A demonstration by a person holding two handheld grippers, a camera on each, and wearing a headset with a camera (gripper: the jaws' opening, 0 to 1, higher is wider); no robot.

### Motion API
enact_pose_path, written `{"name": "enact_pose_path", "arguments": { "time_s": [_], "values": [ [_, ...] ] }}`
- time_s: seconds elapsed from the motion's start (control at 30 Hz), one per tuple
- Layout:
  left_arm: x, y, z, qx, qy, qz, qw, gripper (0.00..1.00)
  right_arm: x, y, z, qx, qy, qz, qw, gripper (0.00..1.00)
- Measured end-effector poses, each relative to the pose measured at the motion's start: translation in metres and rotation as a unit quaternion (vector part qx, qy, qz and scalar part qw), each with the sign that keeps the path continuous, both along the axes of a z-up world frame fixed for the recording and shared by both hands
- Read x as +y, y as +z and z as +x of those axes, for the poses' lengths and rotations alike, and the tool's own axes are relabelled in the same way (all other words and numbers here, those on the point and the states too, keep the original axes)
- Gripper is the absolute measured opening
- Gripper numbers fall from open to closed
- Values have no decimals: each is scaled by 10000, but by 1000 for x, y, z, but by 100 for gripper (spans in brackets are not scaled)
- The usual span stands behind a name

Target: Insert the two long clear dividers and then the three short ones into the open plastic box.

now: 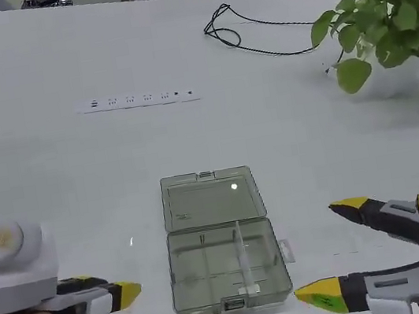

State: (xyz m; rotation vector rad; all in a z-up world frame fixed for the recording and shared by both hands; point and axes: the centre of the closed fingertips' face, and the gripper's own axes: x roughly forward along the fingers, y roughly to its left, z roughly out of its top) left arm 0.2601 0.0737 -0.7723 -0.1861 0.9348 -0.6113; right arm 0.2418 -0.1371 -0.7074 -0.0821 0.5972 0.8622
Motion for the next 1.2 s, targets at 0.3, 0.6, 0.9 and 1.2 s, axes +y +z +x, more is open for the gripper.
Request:
{"name": "enact_pose_path", "arguments": {
  "time_s": [0.3,0.6,0.9,1.2],
  "values": [
    [-32,38,1,-491,-235,-455,9975,31,26,35,15,-75,-259,648,9975,64],
    [-60,62,2,-995,-596,-679,9909,31,48,45,23,149,-556,1037,9929,44],
    [-77,70,1,-1199,-800,-822,9861,31,68,41,21,474,-681,1269,9884,29],
    [-89,76,0,-1308,-916,-895,9831,31,88,34,20,778,-719,1389,9846,23]
  ]
}}
